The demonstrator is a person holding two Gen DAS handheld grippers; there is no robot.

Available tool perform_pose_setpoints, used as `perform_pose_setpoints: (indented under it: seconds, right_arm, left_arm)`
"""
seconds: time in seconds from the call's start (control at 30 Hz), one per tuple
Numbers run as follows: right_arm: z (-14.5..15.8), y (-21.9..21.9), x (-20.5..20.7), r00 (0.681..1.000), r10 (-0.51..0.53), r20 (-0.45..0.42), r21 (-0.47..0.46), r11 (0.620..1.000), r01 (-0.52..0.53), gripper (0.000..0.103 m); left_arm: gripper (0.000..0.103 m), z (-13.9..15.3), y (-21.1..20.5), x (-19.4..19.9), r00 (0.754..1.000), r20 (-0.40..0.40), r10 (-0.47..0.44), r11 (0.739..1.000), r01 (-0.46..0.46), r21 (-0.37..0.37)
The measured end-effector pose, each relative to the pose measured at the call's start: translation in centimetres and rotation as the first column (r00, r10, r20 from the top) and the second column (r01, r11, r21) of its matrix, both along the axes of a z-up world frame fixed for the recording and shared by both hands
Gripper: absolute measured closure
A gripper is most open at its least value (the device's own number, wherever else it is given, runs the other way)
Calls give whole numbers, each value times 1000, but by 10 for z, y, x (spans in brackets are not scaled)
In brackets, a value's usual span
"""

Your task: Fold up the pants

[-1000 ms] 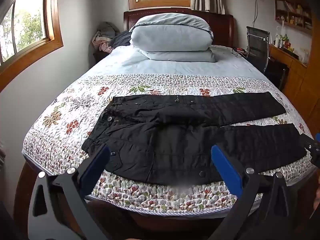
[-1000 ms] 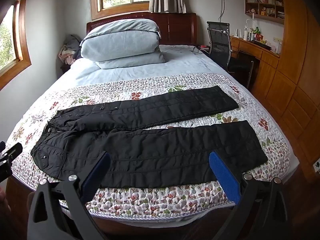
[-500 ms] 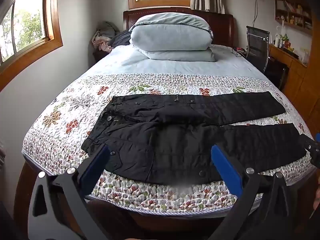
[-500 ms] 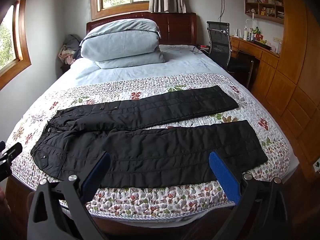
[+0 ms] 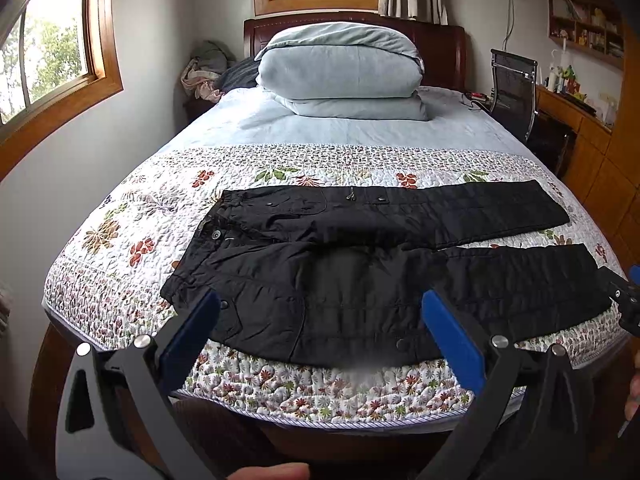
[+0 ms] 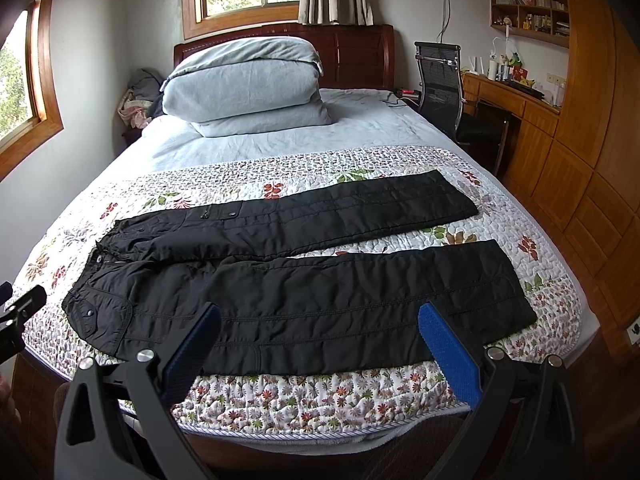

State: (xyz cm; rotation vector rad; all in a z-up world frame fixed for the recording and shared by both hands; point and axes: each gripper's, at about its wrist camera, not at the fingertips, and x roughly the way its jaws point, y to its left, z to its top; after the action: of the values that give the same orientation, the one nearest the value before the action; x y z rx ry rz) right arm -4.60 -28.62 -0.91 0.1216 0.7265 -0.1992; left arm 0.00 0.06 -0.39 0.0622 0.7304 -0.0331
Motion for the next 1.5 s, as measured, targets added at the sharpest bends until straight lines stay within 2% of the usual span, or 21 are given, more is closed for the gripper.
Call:
perform_pose_setpoints:
  seconds: [0.8, 1.5]
  right_arm:
    - [-1, 1, 3, 1000, 2, -1, 2, 1000, -2, 3]
    - [-14, -3, 10, 1000, 4, -24, 30, 1000, -3, 3]
  left_arm:
    - [2, 2, 0, 1, 1000, -5, -5, 1000, 5, 5]
    - [2, -2, -6, 8, 1000, -25, 3, 1000, -3, 21]
